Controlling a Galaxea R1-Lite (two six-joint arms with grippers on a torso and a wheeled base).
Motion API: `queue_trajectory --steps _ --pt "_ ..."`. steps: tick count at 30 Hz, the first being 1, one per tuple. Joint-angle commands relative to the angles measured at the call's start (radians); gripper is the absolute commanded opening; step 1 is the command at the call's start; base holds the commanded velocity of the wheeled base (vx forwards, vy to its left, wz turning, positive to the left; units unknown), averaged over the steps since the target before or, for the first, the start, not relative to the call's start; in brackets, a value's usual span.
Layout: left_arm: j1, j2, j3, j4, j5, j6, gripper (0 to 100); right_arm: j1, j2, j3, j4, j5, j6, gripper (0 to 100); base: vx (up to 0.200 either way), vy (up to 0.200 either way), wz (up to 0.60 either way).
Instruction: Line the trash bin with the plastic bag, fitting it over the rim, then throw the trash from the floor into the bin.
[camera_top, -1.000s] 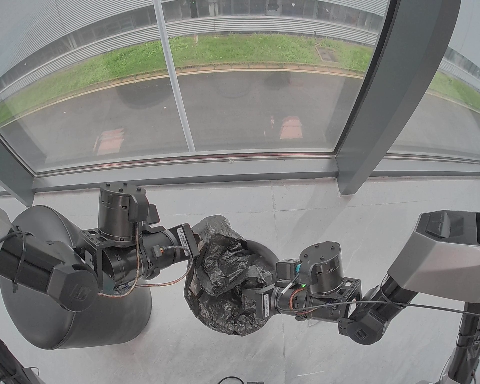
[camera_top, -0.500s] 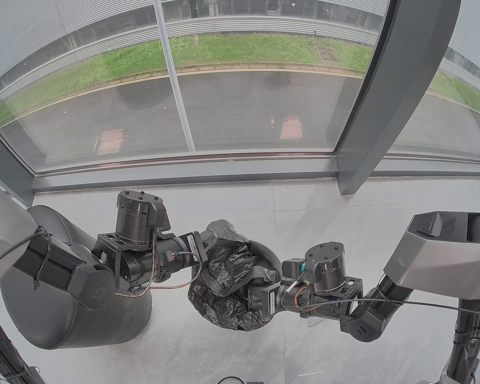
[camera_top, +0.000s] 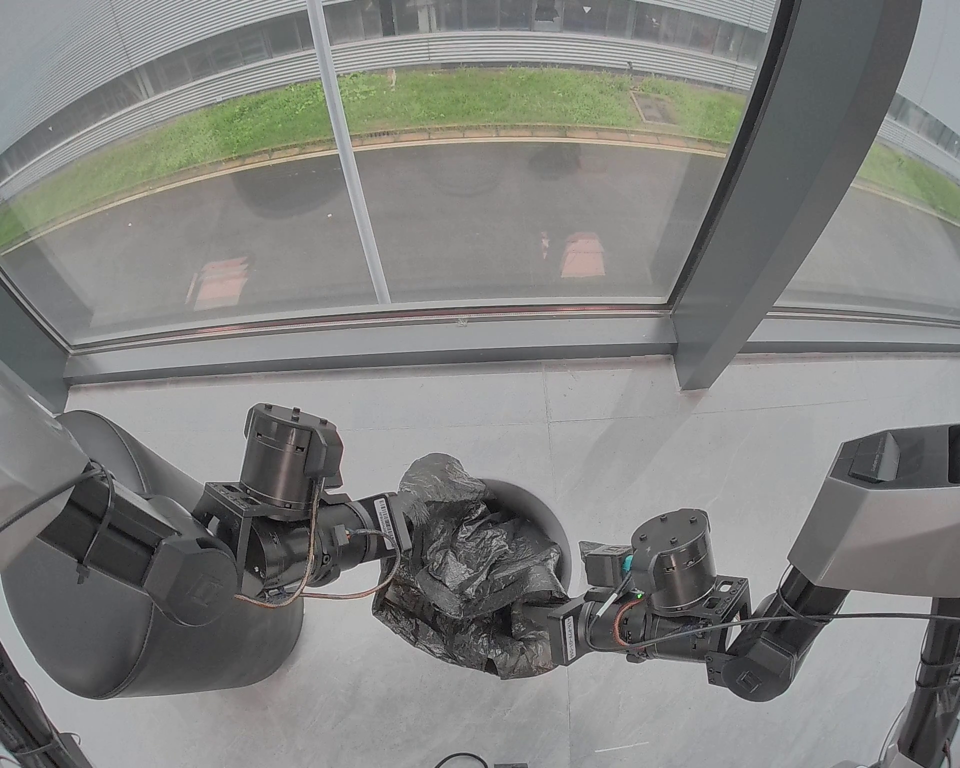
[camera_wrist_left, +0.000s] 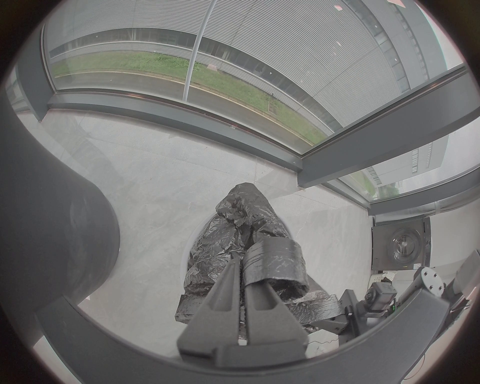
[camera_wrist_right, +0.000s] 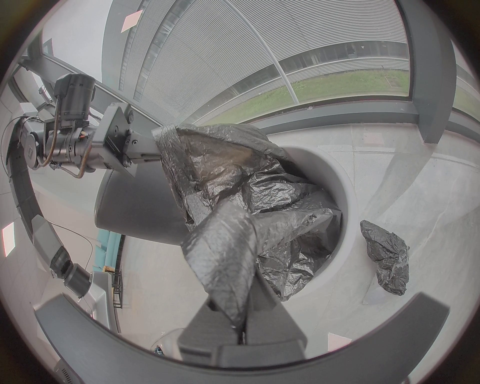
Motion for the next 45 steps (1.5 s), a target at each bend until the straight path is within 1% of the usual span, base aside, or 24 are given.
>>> queue_trajectory --steps 1,5,16,25,29,37,40,45 --pt "0.000 0.019 0.016 -0.004 0.002 -0.001 0 0.000 0.006 0.011 -0.022 -0.004 0.000 0 0.000 0.000 0.00" --pt "0.002 0.033 0.030 -0.007 0.002 -0.004 0 -0.005 0.016 0.023 -0.058 -0.004 0.000 0 0.000 0.000 0.00" --pt "0.002 0.039 0.050 0.001 -0.001 -0.010 0 -0.003 0.012 0.094 -0.063 -0.007 -0.003 0 0.000 0.000 0.00" --pt "-0.001 0.030 0.070 0.002 -0.005 -0.030 0 -0.008 0.016 0.101 -0.063 -0.007 -0.003 0 0.000 0.000 0.00" --pt "-0.013 -0.004 0.068 0.068 -0.007 -0.036 0 -0.006 0.016 0.117 -0.063 -0.007 -0.014 0 0.000 0.000 0.00" --pt "-0.015 0.019 0.068 0.070 -0.007 -0.047 0 -0.009 0.021 0.127 -0.055 -0.007 -0.021 0 0.000 0.000 0.00" --pt "-0.012 0.036 0.059 0.068 -0.005 -0.045 0 -0.032 0.030 0.121 -0.061 -0.009 -0.023 0 0.000 0.000 0.00" --pt "-0.009 0.073 0.045 0.067 -0.005 -0.045 0 -0.077 0.053 0.106 -0.063 -0.012 -0.069 0 0.000 0.000 0.00"
